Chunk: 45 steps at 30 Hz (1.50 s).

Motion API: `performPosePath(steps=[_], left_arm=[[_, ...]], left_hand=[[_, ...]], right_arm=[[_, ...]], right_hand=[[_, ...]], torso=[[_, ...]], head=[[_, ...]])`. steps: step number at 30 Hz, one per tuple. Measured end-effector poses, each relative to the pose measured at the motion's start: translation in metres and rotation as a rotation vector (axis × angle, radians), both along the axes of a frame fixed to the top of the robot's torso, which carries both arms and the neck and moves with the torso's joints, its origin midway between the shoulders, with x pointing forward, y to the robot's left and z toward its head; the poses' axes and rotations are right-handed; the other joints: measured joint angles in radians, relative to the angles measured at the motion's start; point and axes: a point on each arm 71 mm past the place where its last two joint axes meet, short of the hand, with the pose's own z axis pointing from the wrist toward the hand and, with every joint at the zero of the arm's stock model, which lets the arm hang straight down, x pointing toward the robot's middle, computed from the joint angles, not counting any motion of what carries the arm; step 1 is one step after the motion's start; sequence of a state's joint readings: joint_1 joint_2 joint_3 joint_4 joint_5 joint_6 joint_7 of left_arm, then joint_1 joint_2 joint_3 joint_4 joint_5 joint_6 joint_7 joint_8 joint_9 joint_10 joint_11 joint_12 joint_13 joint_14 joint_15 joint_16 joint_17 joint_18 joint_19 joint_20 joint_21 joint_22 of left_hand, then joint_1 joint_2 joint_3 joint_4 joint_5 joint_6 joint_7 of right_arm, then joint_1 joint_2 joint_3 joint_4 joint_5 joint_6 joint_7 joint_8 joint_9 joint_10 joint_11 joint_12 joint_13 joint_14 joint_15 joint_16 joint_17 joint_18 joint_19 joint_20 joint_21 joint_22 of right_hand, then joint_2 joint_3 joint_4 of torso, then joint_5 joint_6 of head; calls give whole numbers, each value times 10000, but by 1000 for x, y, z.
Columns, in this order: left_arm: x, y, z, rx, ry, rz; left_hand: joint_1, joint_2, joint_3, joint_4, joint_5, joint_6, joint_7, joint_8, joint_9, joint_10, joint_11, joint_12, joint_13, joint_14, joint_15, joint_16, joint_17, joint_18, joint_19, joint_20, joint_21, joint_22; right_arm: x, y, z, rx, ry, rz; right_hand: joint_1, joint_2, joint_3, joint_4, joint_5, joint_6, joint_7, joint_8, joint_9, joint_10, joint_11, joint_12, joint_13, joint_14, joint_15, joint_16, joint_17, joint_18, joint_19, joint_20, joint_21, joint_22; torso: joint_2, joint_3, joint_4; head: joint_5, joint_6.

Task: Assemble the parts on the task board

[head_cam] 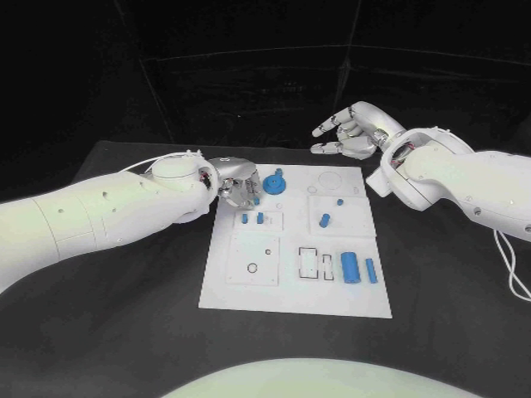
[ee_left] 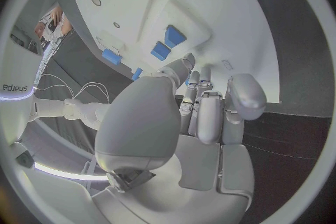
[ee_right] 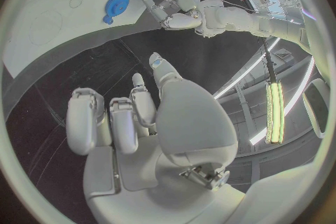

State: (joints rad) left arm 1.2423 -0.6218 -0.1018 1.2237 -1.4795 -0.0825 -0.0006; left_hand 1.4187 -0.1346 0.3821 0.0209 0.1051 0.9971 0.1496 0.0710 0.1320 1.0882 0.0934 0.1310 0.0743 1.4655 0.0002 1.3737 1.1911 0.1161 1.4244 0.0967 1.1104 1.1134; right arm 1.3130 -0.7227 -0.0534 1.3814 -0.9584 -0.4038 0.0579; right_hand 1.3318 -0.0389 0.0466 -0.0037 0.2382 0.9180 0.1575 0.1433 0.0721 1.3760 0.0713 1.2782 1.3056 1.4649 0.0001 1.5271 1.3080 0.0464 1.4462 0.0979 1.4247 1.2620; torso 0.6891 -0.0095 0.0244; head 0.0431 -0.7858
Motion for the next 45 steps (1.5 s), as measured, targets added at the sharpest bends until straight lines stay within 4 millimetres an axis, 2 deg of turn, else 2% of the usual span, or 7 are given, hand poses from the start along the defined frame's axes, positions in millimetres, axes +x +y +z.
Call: performPosePath(steps=[4, 9, 13, 18, 24, 31, 45], left_arm=[[1, 12, 1, -30, -23, 241], [5, 41, 7, -908, 189, 1128], [5, 63, 13, -2393, 609, 1975], [-2, 73, 19, -4781, 1412, 2585], [-14, 71, 25, -7729, 2408, 2876], [-25, 62, 29, -10142, 3267, 2883], [-33, 61, 32, -12018, 3885, 3196]], left_hand=[[-35, -35, -55, -1, 0, -319, 49, -55, -114, -275, 85, -181, -58, 31, 42, -142, -205, 1, -154, 104, -472, -413], [-81, 10, -55, -2, 0, -233, 178, 27, -142, -245, 142, -173, -48, -388, 154, -855, -1314, 94, -673, 153, -1727, -1532], [-1, 90, -9, -47, 0, 94, 180, 184, -131, 290, 76, 190, 57, -1208, 115, -2087, -3052, 531, -1529, 153, -3648, -3186], [80, 171, 71, -128, 0, 235, 148, 252, -131, 590, 11, 427, 142, -2047, 70, -3346, -4635, 537, -2094, 88, -4718, -4005], [-26, 233, 9, -98, 0, 326, 166, 253, -154, 590, 11, 512, 162, -2643, 90, -4219, -5707, 532, -2274, 121, -5094, -4234], [-141, 289, -166, -86, 0, 361, 130, 300, -195, 590, 11, 551, 162, -2953, 123, -4814, -6161, 529, -2500, 141, -5613, -4573], [-464, 292, -483, 94, 0, 360, 130, 300, -237, 589, 11, 589, 162, -2989, 160, -4946, -6295, 527, -2534, 176, -5857, -4801]], right_arm=[[2, -7, -1, -111, 68, -170], [4, -21, -3, -614, 139, -409], [2, -29, -7, -1352, 87, -428], [-4, -37, -19, -2613, -122, -273], [-17, -34, -35, -4162, -610, 170], [-30, -27, -52, -5429, -1134, 672], [-37, -21, -71, -6445, -1214, 1145]], right_hand=[[161, 161, -26, -26, 0, -14, 14, 106, 0, -1120, -48, -1616, -1330, 25, -35, -359, -1, 162, -311, -46, -361, -607], [503, 339, 382, -276, -198, 503, -105, 195, 0, -3409, -124, -5844, -4834, 2, -148, -1064, -2, 316, -833, -119, -1061, -1738], [793, 256, 1004, -473, -229, 1015, -138, 324, 24, -3485, -145, -7688, -6528, 1, -148, -1594, -2, 473, -938, -160, -1402, -2207], [865, 71, 1877, -743, -398, 1452, -236, 338, 43, -2839, -179, -9325, -8136, 37, -184, -1738, -45, 472, -906, -184, -1433, -2238], [620, -250, 2385, -765, -544, 1485, -268, 213, 25, -2805, -142, -10054, -9004, 37, -184, -1738, -19, 471, -786, -120, -1433, -2147], [363, -613, 2624, -684, -659, 1386, -169, -52, -27, -3009, 61, -10579, -9674, 5, -138, -1763, -42, 472, -700, -33, -1433, -2127], [354, -939, 2928, -654, -659, 1179, -23, -362, -26, -3206, 214, -10905, -10491, 0, 1, -1774, -41, 471, -592, 76, -1433, -2115]], torso=[[-5, -2, 1], [-16, -3, 6], [-23, -8, 6], [-23, -25, 9], [-51, -43, 32], [-56, -47, 35], [-19, -31, 38]], head=[[-30, 22], [-133, 103], [-325, 204], [-646, 333], [-923, 414], [-1104, 507], [-1050, 462]])
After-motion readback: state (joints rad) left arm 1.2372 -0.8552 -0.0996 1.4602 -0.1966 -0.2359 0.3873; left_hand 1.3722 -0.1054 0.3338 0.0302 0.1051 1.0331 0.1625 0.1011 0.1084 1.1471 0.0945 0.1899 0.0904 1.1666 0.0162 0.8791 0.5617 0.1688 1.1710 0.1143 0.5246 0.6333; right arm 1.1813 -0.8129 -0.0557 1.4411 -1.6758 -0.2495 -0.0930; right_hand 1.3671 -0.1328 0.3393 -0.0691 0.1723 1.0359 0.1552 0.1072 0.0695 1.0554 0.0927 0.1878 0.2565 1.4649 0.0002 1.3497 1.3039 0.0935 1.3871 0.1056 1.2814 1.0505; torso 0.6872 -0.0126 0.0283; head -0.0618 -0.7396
